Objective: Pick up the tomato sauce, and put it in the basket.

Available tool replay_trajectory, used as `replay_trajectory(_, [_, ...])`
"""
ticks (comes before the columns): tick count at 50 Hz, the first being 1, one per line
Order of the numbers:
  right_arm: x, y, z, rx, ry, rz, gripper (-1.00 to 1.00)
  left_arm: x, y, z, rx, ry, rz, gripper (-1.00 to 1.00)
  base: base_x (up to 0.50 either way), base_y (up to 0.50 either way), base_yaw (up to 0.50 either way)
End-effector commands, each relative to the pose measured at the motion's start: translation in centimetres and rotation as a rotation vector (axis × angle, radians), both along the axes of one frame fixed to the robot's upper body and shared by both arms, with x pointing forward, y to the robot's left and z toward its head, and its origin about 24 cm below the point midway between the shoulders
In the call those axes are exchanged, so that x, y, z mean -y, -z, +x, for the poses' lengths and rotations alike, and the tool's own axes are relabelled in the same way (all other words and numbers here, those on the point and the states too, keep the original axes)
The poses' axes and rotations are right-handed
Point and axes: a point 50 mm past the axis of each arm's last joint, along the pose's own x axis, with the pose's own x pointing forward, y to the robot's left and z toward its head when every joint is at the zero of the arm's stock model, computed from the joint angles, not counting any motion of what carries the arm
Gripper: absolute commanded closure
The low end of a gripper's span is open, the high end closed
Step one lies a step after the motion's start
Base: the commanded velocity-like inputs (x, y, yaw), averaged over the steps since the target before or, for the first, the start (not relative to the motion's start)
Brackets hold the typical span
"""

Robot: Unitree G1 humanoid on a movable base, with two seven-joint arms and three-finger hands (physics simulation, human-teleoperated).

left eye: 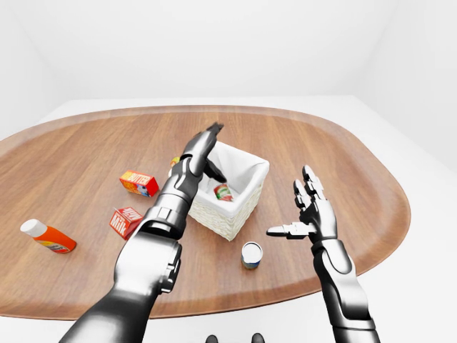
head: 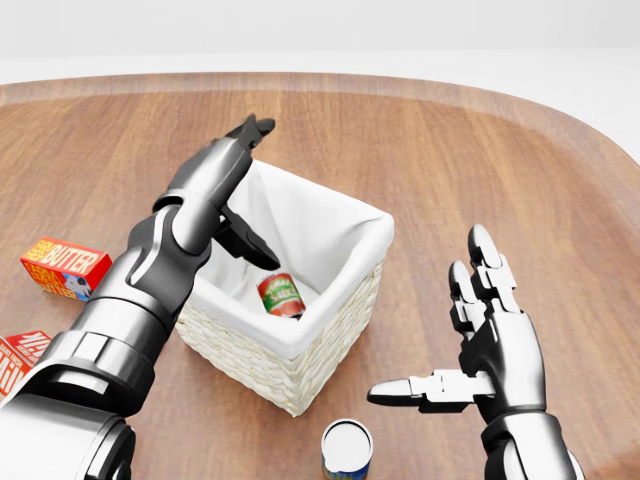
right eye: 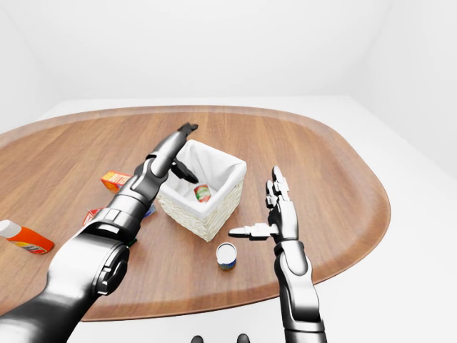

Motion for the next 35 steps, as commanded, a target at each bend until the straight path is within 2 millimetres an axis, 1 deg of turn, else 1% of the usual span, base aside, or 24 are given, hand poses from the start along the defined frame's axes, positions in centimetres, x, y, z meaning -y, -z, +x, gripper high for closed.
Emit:
replay_trajectory(1, [0.0,0.1,0.0,0.0,-0.002,0.001,-1.0,-0.1,-0.1,0.0,0.011,-0.014,0.0,-1.0,0.0,0.0,0.0])
replay_trajectory(11, [0.0,0.0,0.0,0.0,-0.001,0.001,-1.0,-0.1,-0.3,0.0,0.016,-0.01,-0.009,-1.0,0.0,0.0,0.0])
replay_trajectory(20, [-0.1,0.2,0.0,-0.001,-0.002,-0.001,-1.0,-0.3,-1.3,-0.1,0.037,-0.006,-0.036,-1.0,0.0,0.0,0.0])
replay_trajectory(26, [-0.1,0.0,0.0,0.0,-0.002,-0.002,-1.0,-0.6,-2.5,-0.3,0.062,-0.007,-0.062,-1.0,0.0,0.0,0.0])
replay_trajectory(29, [-0.1,0.3,0.0,-0.001,-0.003,-0.003,-1.0,-0.8,-2.9,-0.6,0.075,-0.008,-0.073,-1.0,0.0,0.0,0.0])
replay_trajectory(35, [-0.1,0.0,0.0,-0.001,-0.002,-0.005,-1.0,-0.6,-4.7,-1.4,0.142,0.043,-0.1,-1.0,0.0,0.0,0.0])
